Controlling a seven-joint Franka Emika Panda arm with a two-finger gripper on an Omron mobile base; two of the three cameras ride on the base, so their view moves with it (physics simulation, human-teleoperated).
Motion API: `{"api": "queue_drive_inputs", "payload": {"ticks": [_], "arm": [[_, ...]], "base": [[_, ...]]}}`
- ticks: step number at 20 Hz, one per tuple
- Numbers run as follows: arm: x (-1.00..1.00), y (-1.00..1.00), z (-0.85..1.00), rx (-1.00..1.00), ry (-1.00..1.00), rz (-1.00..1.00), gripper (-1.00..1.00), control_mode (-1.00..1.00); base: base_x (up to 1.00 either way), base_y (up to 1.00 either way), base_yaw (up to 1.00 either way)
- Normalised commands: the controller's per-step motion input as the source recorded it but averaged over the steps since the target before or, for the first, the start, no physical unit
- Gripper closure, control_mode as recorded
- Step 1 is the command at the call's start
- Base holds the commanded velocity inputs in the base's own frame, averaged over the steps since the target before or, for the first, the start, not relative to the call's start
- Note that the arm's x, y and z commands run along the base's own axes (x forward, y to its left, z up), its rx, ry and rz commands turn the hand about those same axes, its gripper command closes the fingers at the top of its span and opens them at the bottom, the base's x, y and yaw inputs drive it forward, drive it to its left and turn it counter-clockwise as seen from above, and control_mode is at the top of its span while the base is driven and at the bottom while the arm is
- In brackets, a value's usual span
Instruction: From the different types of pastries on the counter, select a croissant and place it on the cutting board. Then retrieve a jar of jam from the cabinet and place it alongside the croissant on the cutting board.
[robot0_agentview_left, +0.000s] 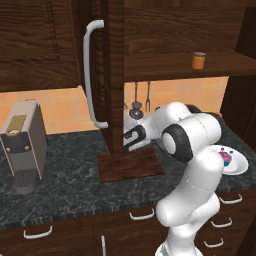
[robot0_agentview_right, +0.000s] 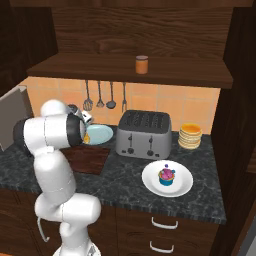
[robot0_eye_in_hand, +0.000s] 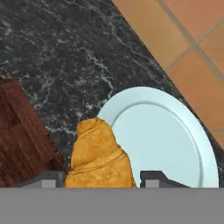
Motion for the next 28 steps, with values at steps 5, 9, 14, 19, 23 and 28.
{"api": "queue_drive_inputs", "payload": {"ticks": [5,9,14,19,23,28], "arm": [[-0.74,-0.08,0.86,0.07,-0.08,-0.04,1.0,-1.0],[-0.39,-0.01,0.37,0.0,0.07,-0.06,1.0,-1.0],[-0.26,0.04,0.09,0.01,0.21,-0.06,1.0,-1.0],[-0.48,0.0,0.42,0.04,0.1,0.0,1.0,-1.0],[-0.41,-0.13,0.0,-0.02,-0.01,-0.01,1.0,-1.0],[-0.4,-0.25,-0.31,-0.06,-0.13,-0.06,1.0,-1.0]], "base": [[0.0,0.0,0.0],[0.0,0.0,0.0],[0.0,0.0,0.0],[0.0,0.0,0.0],[0.0,0.0,0.0],[0.0,0.0,0.0]]}}
